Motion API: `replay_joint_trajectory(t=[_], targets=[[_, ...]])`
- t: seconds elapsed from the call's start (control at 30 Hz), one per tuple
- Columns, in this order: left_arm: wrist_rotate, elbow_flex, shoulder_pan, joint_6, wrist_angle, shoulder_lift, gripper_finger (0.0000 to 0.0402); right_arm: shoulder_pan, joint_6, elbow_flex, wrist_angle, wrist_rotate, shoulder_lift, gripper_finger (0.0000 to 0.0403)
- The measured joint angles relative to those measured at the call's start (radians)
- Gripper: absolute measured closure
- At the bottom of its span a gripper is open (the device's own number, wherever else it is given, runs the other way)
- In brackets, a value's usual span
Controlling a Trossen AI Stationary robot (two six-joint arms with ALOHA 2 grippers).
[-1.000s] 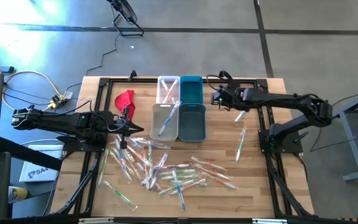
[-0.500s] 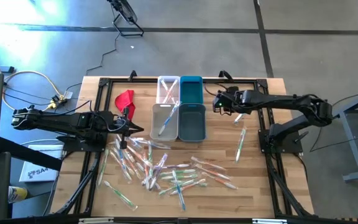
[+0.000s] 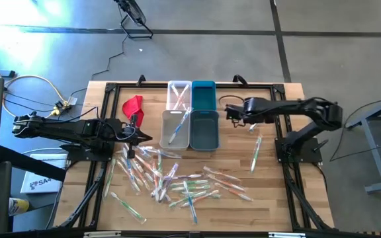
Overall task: Pick & Place Toothbrushes
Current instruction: Put the blue toothbrush into the gray bin
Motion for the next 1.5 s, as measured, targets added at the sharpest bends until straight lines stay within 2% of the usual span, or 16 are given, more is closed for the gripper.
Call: replay_joint_trajectory(t=[0.23,0.37,0.57,0.73,0.83,1.0,1.2,1.4,1.5], targets=[[0.0,0.0,0.0,-0.002,0.0,0.0,0.0391,-0.015,0.007,0.0,-0.015,-0.03,0.132,0.0262],[-0.001,0.0,0.0,-0.002,-0.004,0.0,0.0391,-0.027,0.006,-0.001,-0.024,-0.06,0.149,0.0246],[-0.002,0.0,0.0,-0.002,-0.012,0.0,0.0391,-0.027,0.005,-0.001,-0.062,-0.033,0.125,0.0275],[-0.002,0.0,0.0,-0.002,-0.03,0.0,0.0391,-0.027,0.004,-0.001,-0.125,-0.026,0.122,0.0319],[-0.002,0.0,0.0,-0.002,-0.034,0.0,0.0391,-0.027,-0.004,-0.014,-0.118,0.01,0.121,0.0349],[-0.002,0.0,0.0,-0.003,-0.034,0.0,0.0391,-0.051,-0.008,-0.079,-0.076,0.013,0.121,0.0394],[-0.002,0.0,0.0,-0.003,-0.034,0.0,0.0391,-0.09,-0.073,-0.171,0.064,-0.013,0.121,0.04],[-0.002,0.0,0.0,-0.004,-0.033,0.0,0.0391,-0.106,-0.134,-0.185,0.184,0.005,0.121,0.0401],[-0.002,0.0,0.0,-0.004,-0.033,0.0,0.0391,-0.119,-0.173,-0.185,0.215,-0.031,0.121,0.0401]])
